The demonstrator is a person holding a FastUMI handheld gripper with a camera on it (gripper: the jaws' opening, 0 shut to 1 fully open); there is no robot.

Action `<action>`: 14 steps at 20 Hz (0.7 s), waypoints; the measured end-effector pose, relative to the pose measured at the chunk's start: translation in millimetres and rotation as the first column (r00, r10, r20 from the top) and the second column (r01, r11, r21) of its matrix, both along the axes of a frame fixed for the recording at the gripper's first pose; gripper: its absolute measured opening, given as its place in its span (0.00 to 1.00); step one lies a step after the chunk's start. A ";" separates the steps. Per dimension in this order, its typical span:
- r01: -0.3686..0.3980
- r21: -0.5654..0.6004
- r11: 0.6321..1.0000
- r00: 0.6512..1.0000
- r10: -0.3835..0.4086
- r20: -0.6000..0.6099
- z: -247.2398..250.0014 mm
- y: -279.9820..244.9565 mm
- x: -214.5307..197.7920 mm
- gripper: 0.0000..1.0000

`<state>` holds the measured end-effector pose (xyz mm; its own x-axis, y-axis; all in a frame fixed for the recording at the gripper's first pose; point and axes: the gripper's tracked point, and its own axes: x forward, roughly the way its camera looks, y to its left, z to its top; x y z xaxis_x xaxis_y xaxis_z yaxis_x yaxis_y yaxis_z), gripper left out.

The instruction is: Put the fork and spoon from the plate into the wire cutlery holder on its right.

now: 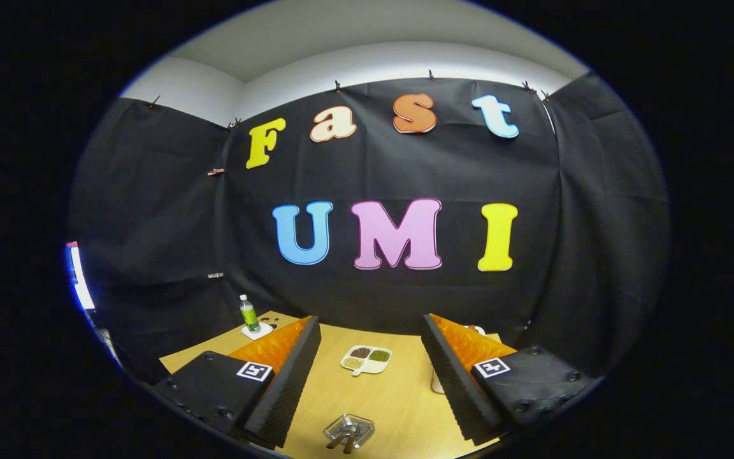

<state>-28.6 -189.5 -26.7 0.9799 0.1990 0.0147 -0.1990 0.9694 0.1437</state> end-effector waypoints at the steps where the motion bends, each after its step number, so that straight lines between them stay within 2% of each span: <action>1: -0.012 0.003 1.000 1.000 0.012 0.018 2.7 0.9 -3.8 0.99; 6: -0.091 0.026 0.996 0.995 0.090 0.039 0.4 10.4 -14.0 0.98; 14: -0.126 0.063 0.990 0.992 0.124 0.038 -5.3 1.1 -19.9 0.99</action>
